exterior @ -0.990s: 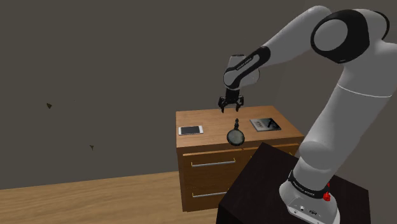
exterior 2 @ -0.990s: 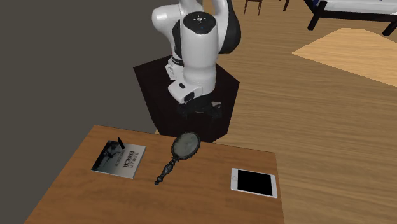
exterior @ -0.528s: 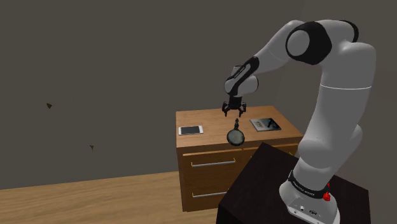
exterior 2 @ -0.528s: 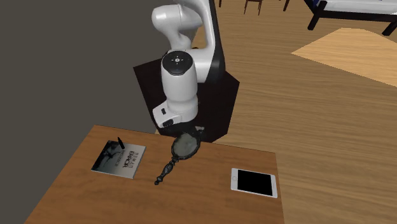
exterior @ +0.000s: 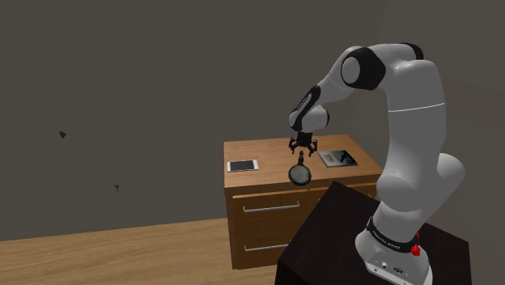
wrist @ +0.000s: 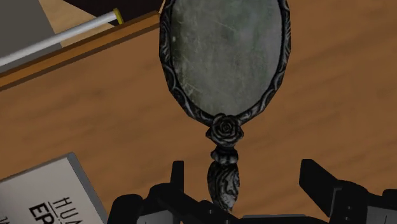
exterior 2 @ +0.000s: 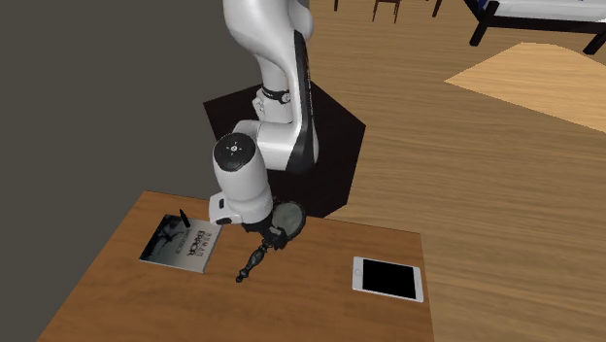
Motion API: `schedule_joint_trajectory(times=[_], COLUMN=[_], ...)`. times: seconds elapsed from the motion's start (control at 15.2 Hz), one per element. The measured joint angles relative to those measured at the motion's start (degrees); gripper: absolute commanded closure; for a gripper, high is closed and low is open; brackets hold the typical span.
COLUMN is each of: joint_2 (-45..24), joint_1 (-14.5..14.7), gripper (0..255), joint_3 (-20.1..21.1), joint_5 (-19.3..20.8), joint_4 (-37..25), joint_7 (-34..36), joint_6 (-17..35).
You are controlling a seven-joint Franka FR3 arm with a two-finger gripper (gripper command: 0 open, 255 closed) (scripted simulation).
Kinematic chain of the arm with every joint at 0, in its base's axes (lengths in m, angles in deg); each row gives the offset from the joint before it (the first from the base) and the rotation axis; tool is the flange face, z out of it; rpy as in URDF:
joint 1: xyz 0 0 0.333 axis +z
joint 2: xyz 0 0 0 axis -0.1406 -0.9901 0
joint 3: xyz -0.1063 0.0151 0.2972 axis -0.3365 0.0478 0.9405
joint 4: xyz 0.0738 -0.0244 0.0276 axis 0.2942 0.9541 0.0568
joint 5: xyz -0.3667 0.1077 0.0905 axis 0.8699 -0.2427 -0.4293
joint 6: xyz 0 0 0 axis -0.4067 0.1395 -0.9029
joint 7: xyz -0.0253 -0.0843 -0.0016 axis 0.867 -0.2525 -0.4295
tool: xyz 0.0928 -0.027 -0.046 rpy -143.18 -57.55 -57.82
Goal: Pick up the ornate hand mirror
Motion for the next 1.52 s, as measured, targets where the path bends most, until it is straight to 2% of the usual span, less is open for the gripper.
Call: schedule_joint_trajectory(times=[0.53,0.59,1.25,1.52], joint_2=[-6.4,-6.8,-7.2,-4.8], joint_1=[-1.5,-1.6,-1.7,-1.1], gripper=[0,255,255,255], joint_3=[1.2,1.2,1.3,0.7], joint_5=[-2.0,-2.1,-2.2,-1.6], joint_4=[-2.1,-2.3,-2.6,-1.9], joint_7=[-0.6,-0.7,-0.8,-0.2], joint_6=[4.1,4.3,4.5,2.8])
